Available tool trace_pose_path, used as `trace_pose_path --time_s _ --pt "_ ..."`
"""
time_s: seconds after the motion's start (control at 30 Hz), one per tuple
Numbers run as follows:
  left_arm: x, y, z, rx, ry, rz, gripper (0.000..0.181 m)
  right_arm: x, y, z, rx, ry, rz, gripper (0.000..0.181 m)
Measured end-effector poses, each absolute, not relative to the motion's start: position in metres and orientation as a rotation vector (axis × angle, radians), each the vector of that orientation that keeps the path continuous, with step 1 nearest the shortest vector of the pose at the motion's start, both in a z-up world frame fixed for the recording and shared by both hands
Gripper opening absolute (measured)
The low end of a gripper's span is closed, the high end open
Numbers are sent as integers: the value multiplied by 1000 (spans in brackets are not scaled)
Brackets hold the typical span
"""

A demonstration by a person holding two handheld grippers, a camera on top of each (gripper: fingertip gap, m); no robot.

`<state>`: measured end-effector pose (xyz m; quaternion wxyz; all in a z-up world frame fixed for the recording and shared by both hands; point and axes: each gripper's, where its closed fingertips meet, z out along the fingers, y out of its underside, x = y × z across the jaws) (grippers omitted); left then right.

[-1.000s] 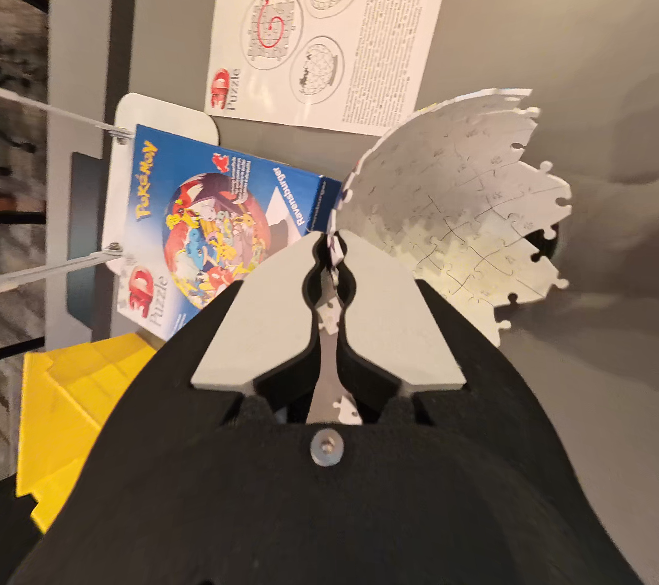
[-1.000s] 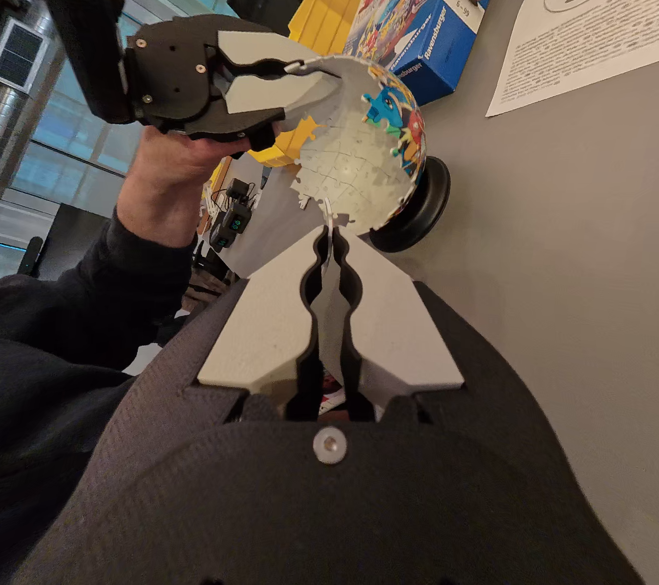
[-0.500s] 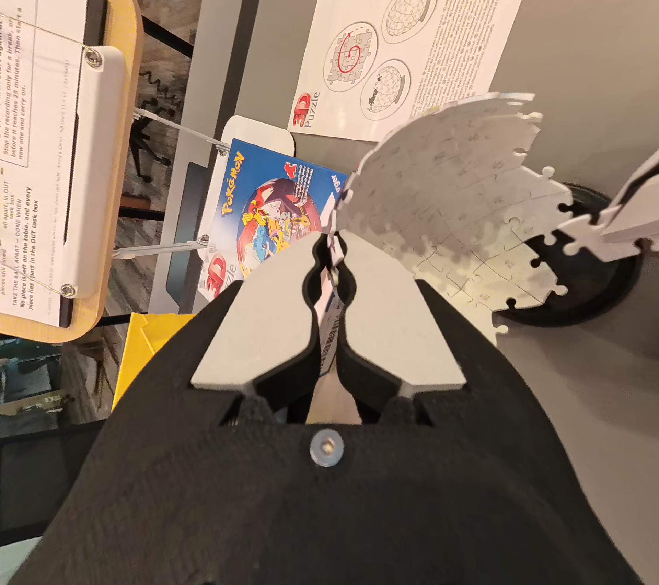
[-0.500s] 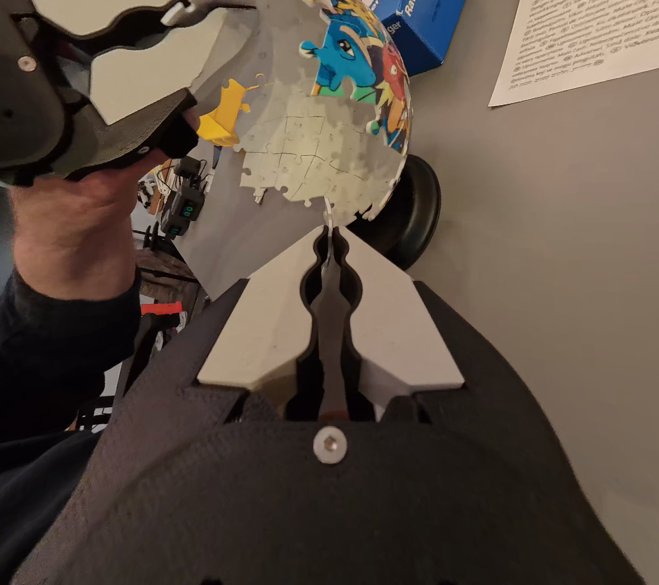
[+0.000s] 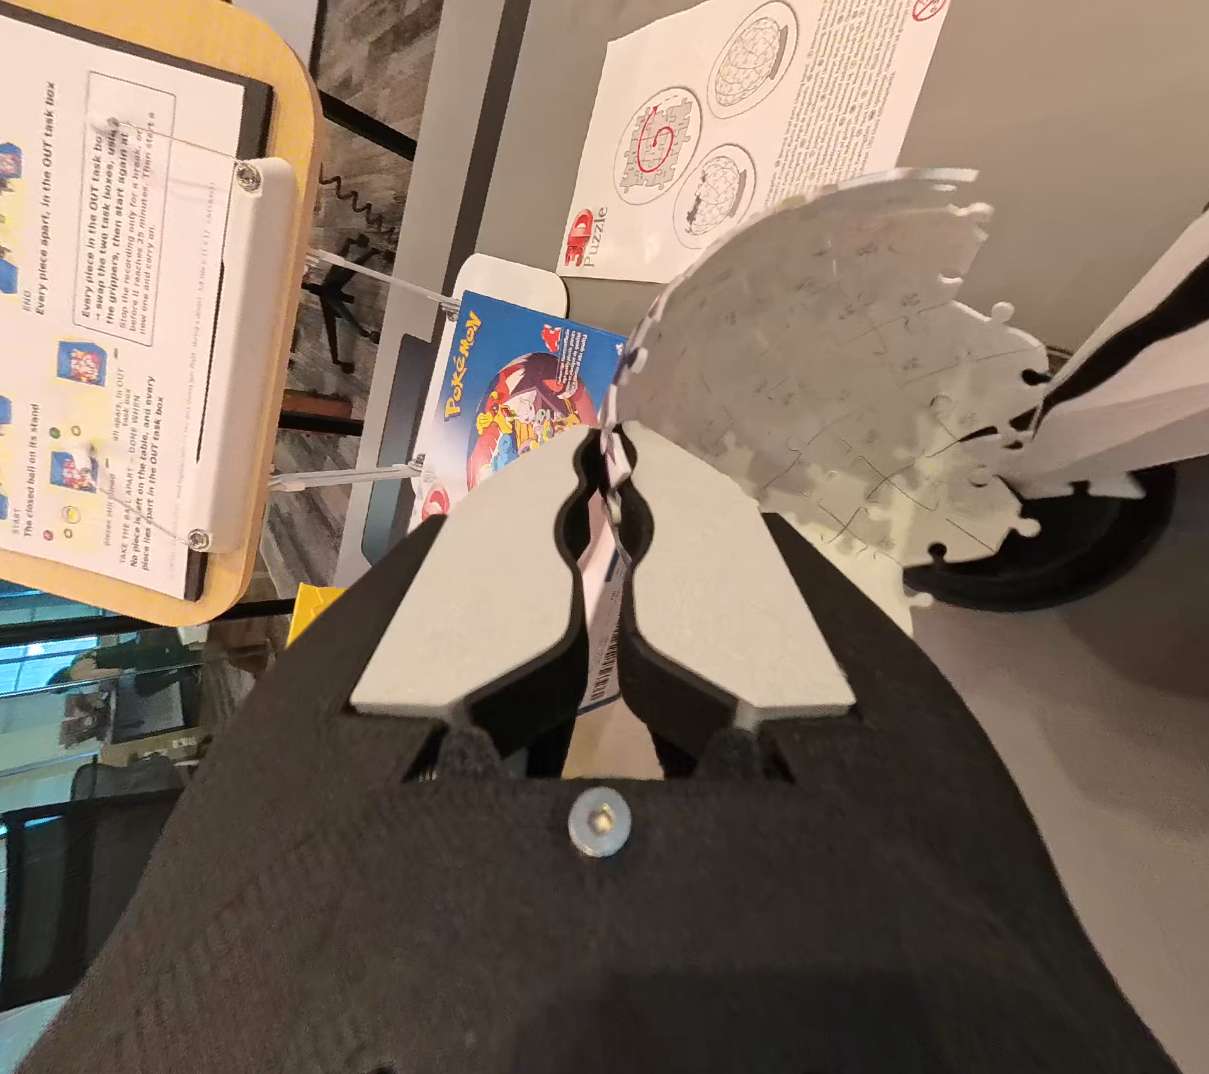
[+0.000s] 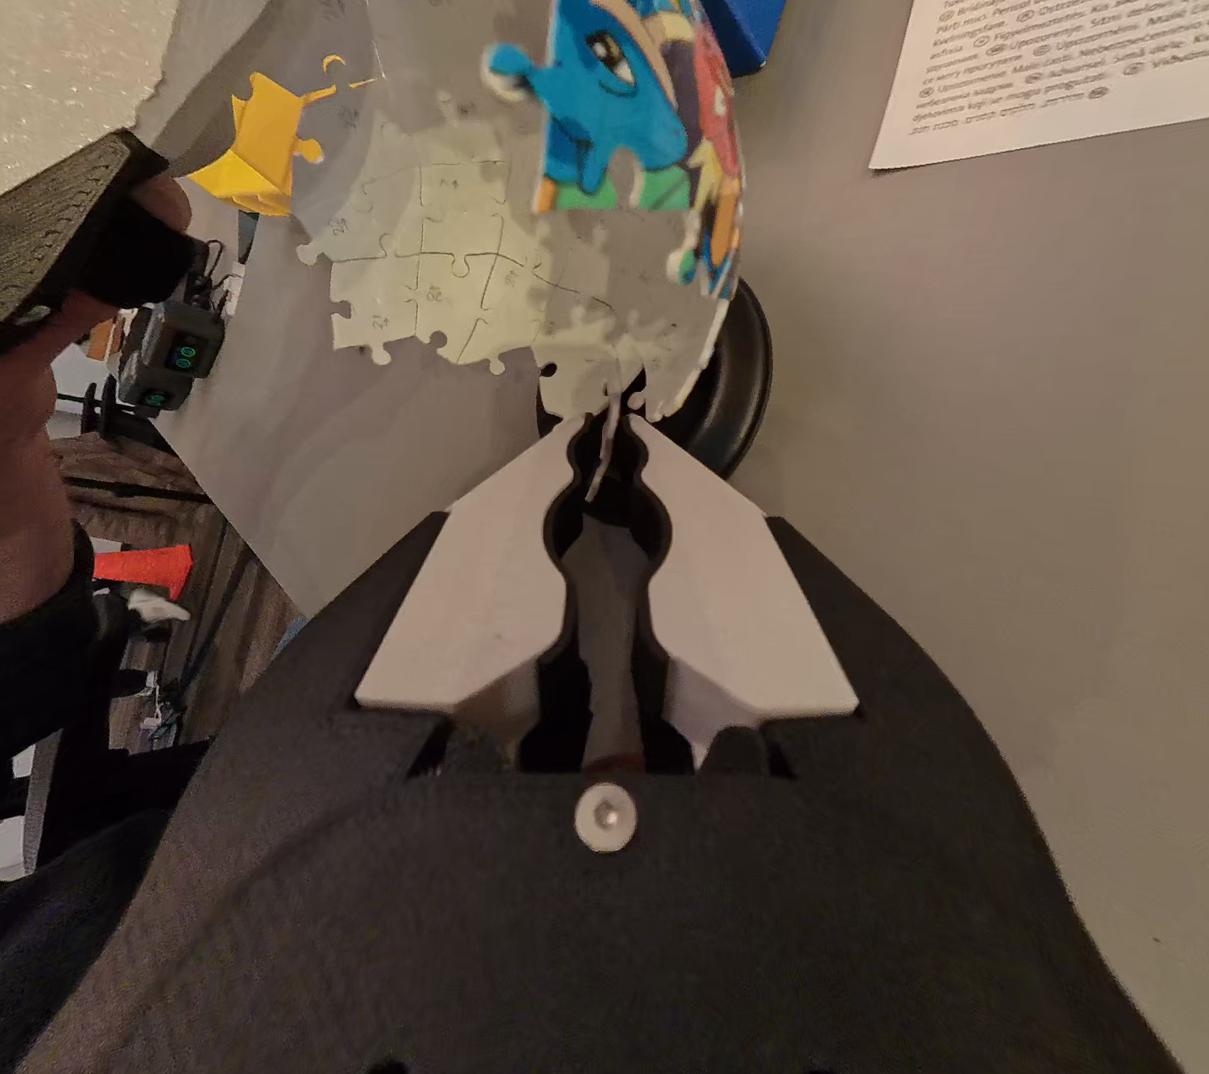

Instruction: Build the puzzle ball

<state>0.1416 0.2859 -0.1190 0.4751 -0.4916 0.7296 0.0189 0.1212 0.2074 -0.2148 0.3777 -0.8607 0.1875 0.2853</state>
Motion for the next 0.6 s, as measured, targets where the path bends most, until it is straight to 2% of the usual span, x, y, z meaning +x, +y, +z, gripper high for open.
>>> trace_pose_path --time_s 0.33,0.6 --pt "141 283 -115 -1151 1739 61 4 131 198 -205 -2234 370 561 24" --pt "141 276 -117 -1084 1745 71 4 117 184 -196 -2301 -239 148 8"
